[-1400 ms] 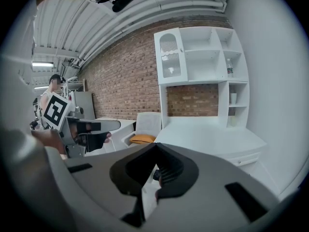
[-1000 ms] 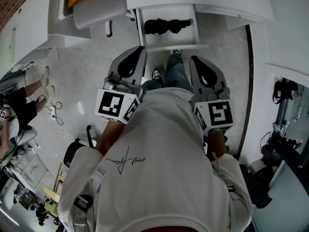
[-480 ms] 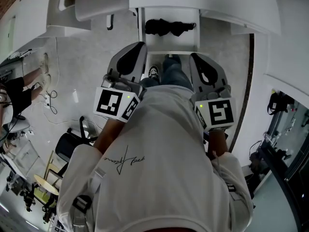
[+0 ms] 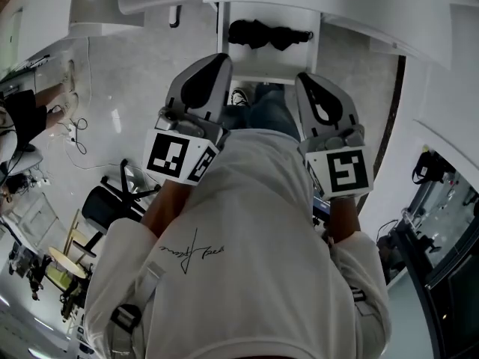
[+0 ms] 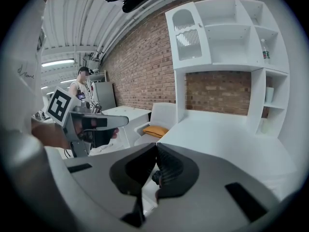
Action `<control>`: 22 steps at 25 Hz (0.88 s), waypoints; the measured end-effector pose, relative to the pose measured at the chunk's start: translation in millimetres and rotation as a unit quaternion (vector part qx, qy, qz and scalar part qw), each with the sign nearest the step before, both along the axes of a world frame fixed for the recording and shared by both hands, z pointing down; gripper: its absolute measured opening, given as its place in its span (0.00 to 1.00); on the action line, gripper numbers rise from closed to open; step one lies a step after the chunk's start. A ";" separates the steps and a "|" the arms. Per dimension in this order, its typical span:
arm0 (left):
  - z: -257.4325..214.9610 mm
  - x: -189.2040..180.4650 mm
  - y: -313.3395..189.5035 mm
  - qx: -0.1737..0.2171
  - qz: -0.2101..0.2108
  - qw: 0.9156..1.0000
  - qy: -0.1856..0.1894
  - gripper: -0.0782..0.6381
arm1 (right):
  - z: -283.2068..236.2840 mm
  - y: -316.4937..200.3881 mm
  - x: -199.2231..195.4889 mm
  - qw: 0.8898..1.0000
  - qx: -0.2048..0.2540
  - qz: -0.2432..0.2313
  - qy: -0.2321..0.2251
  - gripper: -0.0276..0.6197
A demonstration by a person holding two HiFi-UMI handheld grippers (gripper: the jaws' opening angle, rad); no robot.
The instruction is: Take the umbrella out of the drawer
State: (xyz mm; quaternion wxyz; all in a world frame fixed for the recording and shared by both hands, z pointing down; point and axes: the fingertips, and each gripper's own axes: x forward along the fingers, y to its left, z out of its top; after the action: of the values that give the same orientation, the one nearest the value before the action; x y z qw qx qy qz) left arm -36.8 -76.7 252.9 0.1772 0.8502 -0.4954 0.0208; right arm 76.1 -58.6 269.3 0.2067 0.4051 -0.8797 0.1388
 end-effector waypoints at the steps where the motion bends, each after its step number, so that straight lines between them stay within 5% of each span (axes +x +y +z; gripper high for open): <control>1: 2.9 0.8 -0.4 -0.002 0.000 1.000 -0.002 0.13 | 2.3 1.0 0.4 1.000 -0.005 -0.003 -0.001 0.08; 22: 39.3 -8.7 15.2 -0.038 -0.055 0.998 -0.002 0.13 | 58.9 -5.8 -12.9 0.990 -0.027 -0.118 0.074 0.08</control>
State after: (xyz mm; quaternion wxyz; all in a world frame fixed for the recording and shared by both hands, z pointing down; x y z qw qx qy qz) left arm -45.5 -61.5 292.2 0.2094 0.8141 -0.5408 0.0316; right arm 63.2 -64.4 328.3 0.2967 0.3021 -0.8996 0.1070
